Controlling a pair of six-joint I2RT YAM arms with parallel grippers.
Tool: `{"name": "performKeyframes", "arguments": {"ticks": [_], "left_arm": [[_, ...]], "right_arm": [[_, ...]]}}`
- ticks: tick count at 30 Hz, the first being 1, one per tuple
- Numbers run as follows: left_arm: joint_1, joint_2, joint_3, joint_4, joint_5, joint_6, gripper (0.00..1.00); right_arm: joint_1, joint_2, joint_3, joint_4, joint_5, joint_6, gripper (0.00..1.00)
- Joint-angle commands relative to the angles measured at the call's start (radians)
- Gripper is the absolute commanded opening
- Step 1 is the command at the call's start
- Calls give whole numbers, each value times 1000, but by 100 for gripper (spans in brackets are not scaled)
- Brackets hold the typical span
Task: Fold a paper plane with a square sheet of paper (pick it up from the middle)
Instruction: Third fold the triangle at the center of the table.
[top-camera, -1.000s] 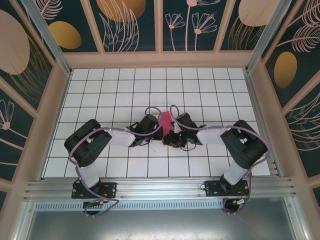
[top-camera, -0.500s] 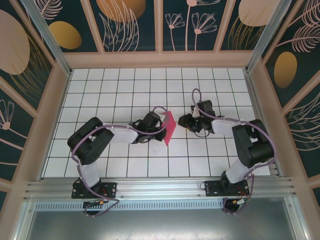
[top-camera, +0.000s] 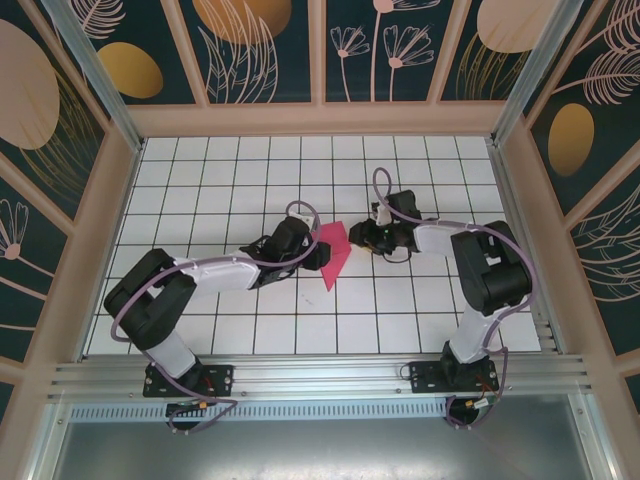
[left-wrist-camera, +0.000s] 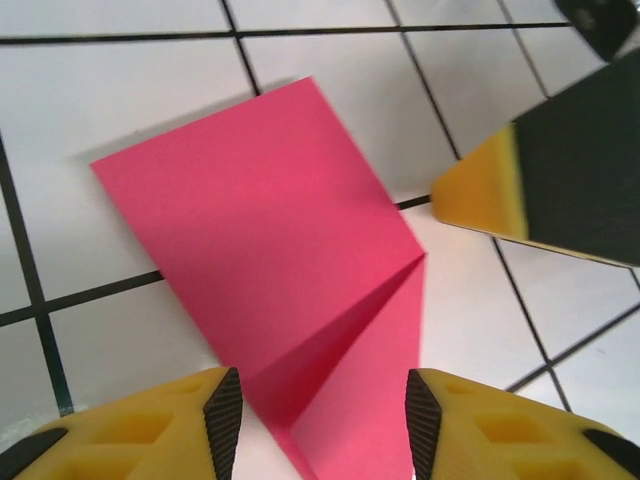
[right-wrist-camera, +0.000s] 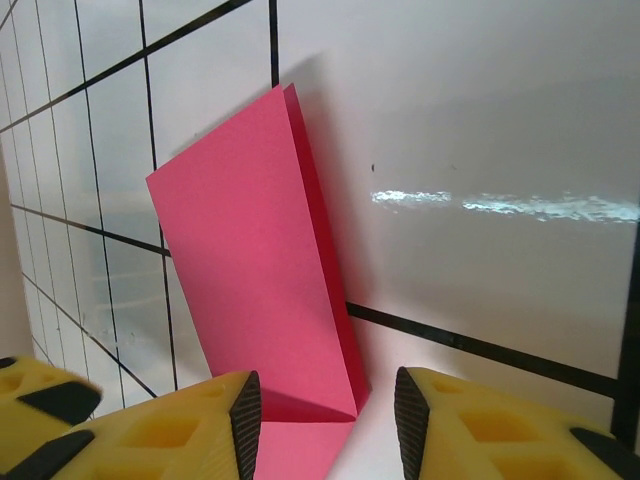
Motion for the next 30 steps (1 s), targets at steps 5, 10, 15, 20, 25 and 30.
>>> {"name": "performKeyframes", "arguments": {"ticks": [5, 10, 15, 20, 25, 30], "left_arm": [[12, 67, 31, -7, -17, -51, 38], [12, 97, 19, 1, -12, -50, 37], [12, 127, 26, -3, -12, -35, 34], [12, 148, 29, -15, -20, -24, 30], [13, 153, 27, -13, -14, 5, 27], [12, 164, 46, -23, -14, 31, 27]], "right_arm": [[11, 51, 50, -4, -63, -33, 44], [17, 60, 54, 9, -100, -29, 44], [23, 73, 57, 17, -126, -33, 44], [29, 78, 67, 15, -143, -42, 44], [33, 90, 86, -16, -143, -74, 40], [35, 107, 106, -45, -144, -97, 27]]}}
